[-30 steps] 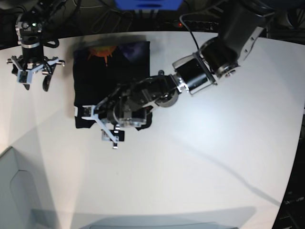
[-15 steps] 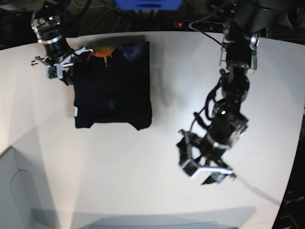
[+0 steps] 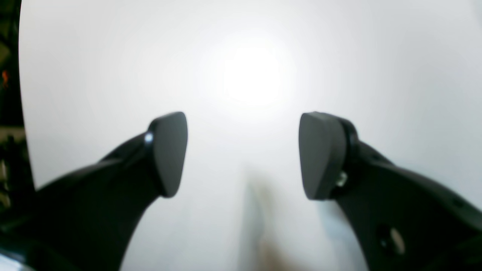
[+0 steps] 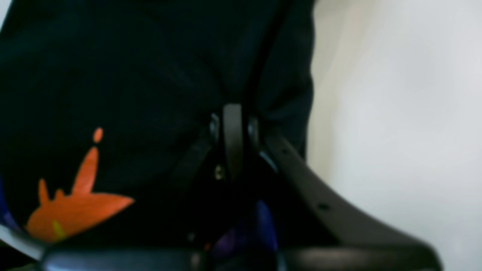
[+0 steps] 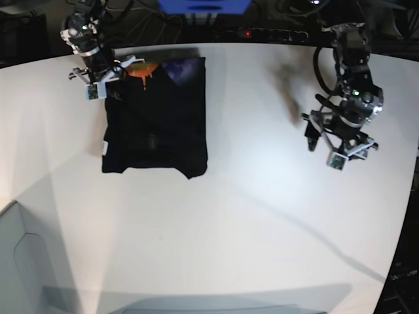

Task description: Fold the T-shirt properly

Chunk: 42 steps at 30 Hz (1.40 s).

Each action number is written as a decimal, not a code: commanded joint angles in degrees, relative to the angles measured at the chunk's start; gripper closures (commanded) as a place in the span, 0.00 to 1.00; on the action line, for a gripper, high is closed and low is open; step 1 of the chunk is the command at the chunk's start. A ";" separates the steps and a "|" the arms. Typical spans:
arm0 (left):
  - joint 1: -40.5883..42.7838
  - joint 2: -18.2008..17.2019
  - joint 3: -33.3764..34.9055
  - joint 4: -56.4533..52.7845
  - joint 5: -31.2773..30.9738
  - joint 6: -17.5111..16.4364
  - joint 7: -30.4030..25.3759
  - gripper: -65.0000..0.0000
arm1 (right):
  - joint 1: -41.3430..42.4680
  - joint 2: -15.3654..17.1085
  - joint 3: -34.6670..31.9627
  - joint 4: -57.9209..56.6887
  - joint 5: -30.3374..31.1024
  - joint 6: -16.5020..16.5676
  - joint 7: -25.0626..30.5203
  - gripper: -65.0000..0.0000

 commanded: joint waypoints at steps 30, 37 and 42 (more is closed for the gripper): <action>38.46 5.06 -24.58 7.76 -3.73 0.36 -0.62 1.00 | -21.24 0.08 15.45 13.01 1.42 0.80 -4.53 1.00; 40.92 9.28 -15.18 -11.49 -3.73 0.80 -4.58 1.00 | -20.89 5.96 8.06 -4.13 2.56 0.80 -10.95 1.00; 36.52 11.48 -6.74 -30.83 -3.38 5.55 -22.25 1.00 | -15.44 7.98 4.19 -24.17 2.21 0.80 -0.58 1.00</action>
